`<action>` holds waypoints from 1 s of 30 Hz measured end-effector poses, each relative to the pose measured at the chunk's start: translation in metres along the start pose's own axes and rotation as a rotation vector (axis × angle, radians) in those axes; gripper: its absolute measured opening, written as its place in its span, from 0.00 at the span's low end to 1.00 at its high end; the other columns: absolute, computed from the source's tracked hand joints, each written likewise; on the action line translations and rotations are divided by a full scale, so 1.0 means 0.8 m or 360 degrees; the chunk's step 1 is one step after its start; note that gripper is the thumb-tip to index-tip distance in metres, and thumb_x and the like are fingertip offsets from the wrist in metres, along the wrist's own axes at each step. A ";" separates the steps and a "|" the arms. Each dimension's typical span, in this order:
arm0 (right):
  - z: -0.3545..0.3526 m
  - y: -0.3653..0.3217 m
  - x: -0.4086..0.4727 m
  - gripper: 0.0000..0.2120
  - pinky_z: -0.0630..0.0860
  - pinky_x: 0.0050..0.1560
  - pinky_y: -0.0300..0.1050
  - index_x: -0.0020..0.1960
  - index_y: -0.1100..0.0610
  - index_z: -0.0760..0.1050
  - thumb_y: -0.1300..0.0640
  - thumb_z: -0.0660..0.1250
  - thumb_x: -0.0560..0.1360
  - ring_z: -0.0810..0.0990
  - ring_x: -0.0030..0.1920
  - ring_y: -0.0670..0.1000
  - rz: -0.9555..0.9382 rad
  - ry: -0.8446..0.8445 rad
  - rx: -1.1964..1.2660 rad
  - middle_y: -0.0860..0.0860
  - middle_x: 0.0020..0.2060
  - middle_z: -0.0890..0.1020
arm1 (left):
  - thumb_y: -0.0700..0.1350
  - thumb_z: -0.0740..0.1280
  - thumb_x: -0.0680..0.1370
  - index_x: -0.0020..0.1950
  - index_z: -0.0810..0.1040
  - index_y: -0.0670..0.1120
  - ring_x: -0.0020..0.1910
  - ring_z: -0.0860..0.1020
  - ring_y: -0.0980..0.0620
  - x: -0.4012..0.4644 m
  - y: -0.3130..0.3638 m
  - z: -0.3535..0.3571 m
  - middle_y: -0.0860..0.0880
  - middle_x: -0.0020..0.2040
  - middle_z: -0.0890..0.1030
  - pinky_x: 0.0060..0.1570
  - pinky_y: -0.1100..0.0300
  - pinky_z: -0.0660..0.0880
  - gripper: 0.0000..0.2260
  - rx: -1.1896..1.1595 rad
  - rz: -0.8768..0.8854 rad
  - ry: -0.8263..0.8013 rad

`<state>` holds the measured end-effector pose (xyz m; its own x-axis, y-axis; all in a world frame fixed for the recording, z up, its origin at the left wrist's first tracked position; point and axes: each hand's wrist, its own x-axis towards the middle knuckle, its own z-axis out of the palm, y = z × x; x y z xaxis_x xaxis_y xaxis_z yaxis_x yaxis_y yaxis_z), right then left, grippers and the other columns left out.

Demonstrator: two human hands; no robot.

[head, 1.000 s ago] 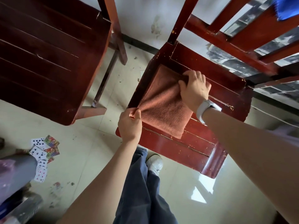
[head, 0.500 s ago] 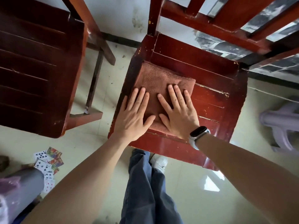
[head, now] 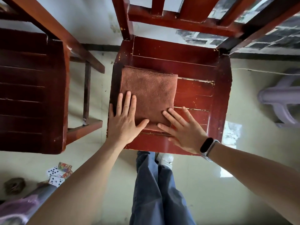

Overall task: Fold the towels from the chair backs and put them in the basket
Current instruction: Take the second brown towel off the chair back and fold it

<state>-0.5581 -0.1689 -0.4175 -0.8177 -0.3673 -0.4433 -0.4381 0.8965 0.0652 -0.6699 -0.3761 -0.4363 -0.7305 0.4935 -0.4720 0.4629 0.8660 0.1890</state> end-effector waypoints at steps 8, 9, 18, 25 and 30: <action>-0.036 -0.004 0.028 0.14 0.75 0.52 0.57 0.60 0.61 0.72 0.59 0.59 0.77 0.75 0.52 0.58 0.0995 0.0571 0.1489 0.58 0.54 0.75 | 0.45 0.63 0.78 0.67 0.69 0.39 0.64 0.71 0.41 0.020 0.002 -0.038 0.38 0.65 0.72 0.61 0.51 0.70 0.19 -0.0806 -0.0468 0.0576; -0.041 -0.005 0.037 0.14 0.74 0.53 0.55 0.61 0.61 0.70 0.57 0.60 0.77 0.75 0.52 0.57 0.1212 0.0549 0.1673 0.57 0.53 0.75 | 0.45 0.62 0.78 0.67 0.70 0.39 0.63 0.72 0.42 0.026 0.001 -0.040 0.38 0.63 0.73 0.62 0.53 0.69 0.19 -0.0884 -0.0572 0.0535; -0.047 0.000 0.093 0.16 0.68 0.46 0.45 0.60 0.61 0.68 0.52 0.60 0.77 0.75 0.54 0.60 0.2020 0.0094 0.2294 0.59 0.56 0.76 | 0.45 0.69 0.74 0.59 0.77 0.39 0.55 0.78 0.43 0.055 -0.005 -0.053 0.40 0.55 0.81 0.56 0.54 0.72 0.16 -0.1140 -0.0944 0.0363; -0.050 0.006 0.093 0.15 0.71 0.47 0.45 0.58 0.62 0.72 0.55 0.63 0.75 0.77 0.49 0.57 0.2100 0.0161 0.2481 0.58 0.51 0.79 | 0.45 0.67 0.73 0.50 0.80 0.40 0.49 0.79 0.42 0.071 -0.008 -0.061 0.42 0.48 0.82 0.51 0.52 0.75 0.10 -0.1190 -0.0928 0.0022; -0.054 0.014 0.073 0.18 0.70 0.53 0.43 0.63 0.60 0.68 0.59 0.64 0.75 0.73 0.51 0.50 0.1949 0.0263 0.2819 0.50 0.51 0.74 | 0.47 0.68 0.73 0.48 0.78 0.46 0.49 0.78 0.46 0.062 -0.007 -0.072 0.48 0.46 0.79 0.45 0.57 0.75 0.07 -0.1488 -0.0974 -0.0067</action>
<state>-0.6270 -0.1911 -0.4044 -0.4040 0.4934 -0.7703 0.8250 -0.1673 -0.5398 -0.7381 -0.3519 -0.4113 -0.6801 -0.0243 -0.7328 -0.5415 0.6904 0.4797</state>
